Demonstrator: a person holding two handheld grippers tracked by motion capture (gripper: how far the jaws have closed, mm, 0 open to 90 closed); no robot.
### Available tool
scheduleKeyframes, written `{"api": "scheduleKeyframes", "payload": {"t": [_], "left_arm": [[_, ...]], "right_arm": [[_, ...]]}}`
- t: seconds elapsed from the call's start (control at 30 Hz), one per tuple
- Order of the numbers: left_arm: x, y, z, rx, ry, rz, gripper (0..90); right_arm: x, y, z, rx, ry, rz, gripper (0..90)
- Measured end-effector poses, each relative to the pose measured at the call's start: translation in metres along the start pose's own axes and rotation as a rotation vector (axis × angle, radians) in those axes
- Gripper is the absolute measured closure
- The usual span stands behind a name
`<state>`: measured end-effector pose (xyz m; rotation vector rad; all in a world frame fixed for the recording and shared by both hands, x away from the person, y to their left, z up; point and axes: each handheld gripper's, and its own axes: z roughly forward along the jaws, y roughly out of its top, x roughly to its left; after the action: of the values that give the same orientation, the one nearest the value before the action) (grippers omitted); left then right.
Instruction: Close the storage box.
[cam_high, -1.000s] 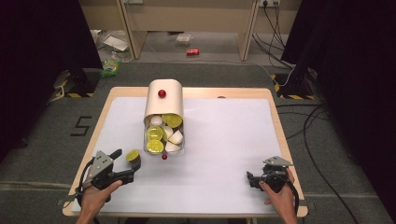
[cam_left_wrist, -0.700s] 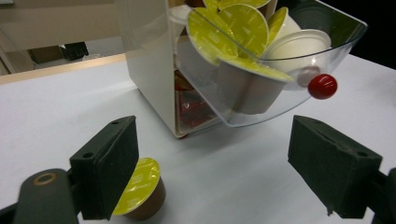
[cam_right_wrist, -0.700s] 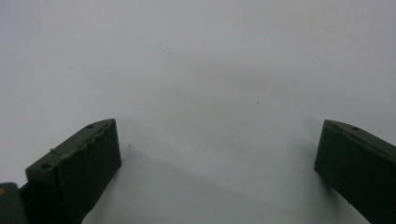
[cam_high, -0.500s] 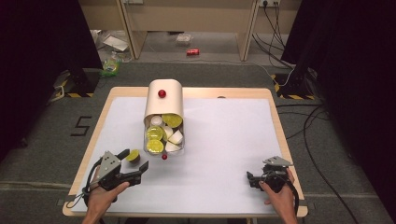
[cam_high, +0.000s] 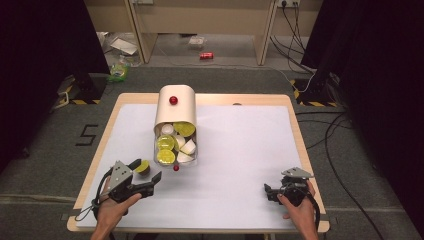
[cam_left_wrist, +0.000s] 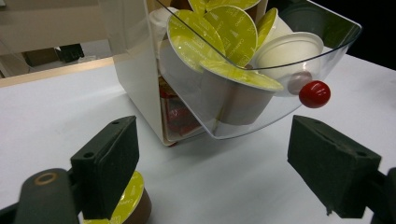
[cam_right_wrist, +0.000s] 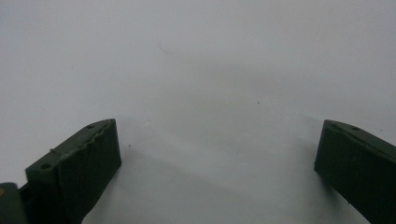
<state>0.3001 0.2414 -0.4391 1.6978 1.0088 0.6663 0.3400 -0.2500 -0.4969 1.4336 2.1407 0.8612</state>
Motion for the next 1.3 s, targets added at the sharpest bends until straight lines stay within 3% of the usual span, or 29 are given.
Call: {"api": "scheduleKeyframes", "payload": {"t": [0.6, 1.3], "left_arm": [[0.000, 0.006, 0.012, -0.009, 0.038, 0.006, 18.4], [0.002, 0.015, 0.014, -0.045, 0.041, -0.018, 16.4]], "right_arm": [[0.000, 0.000, 0.000, -0.001, 0.001, -0.001, 0.6], [0.000, 0.000, 0.000, -0.001, 0.001, 0.000, 0.6]]}}
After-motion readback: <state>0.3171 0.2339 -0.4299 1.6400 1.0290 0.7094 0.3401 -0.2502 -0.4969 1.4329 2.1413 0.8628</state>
